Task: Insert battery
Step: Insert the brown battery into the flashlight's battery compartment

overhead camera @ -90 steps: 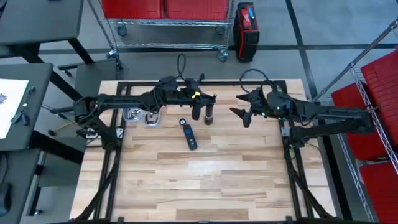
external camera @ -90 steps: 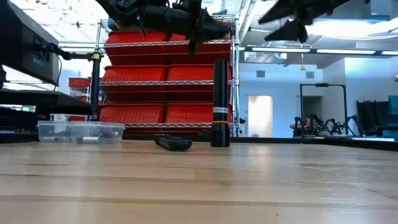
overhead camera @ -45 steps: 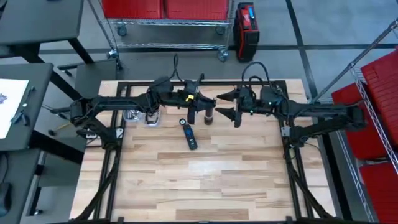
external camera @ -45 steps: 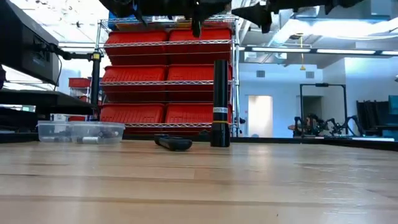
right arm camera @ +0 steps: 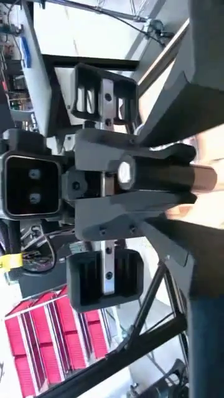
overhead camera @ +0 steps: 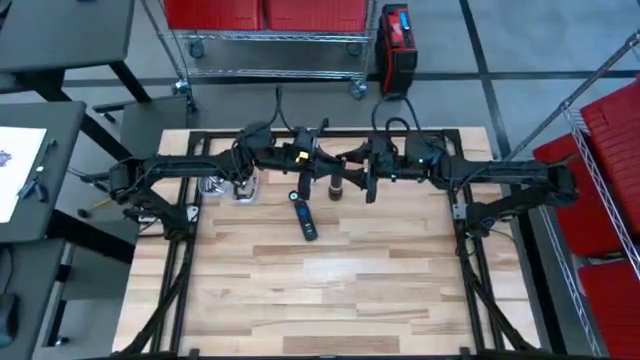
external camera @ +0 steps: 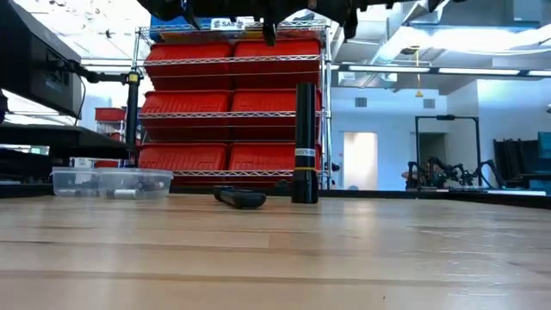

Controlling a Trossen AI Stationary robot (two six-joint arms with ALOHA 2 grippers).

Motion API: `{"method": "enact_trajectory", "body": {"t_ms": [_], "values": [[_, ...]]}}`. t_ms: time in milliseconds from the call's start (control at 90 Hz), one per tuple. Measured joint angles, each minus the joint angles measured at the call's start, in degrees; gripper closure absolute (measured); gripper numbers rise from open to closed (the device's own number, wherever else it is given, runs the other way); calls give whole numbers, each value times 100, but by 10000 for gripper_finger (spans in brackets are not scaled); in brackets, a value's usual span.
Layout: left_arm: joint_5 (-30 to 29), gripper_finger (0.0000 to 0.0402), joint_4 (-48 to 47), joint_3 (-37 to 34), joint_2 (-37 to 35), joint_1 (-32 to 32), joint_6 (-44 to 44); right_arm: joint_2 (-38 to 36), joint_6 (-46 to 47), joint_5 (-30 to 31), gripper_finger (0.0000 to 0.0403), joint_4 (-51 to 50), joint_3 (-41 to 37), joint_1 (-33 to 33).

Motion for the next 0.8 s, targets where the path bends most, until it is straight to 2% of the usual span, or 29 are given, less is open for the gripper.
{"method": "enact_trajectory", "body": {"t_ms": [167, 278, 378, 611, 711, 800], "values": [[-5, 388, 13, 2, -44, 0, -2, -47, -34, -10, 305, -14, 9, 0], [-23, 390, 5, 2, -59, -1, 31, -83, -53, -13, 318, 10, 9, 0], [-20, 390, 2, 6, -59, 0, 13, -83, -51, -11, 299, 31, 9, 7], [36, 388, -41, 4, -62, 0, 2, -105, -53, -44, 209, 25, 9, 7], [41, 388, -39, 4, -62, 0, -2, -96, -71, -44, 200, 37, 9, 7], [41, 388, -39, 4, -62, 0, -7, -98, -95, -44, 209, 63, 9, 7]]}}
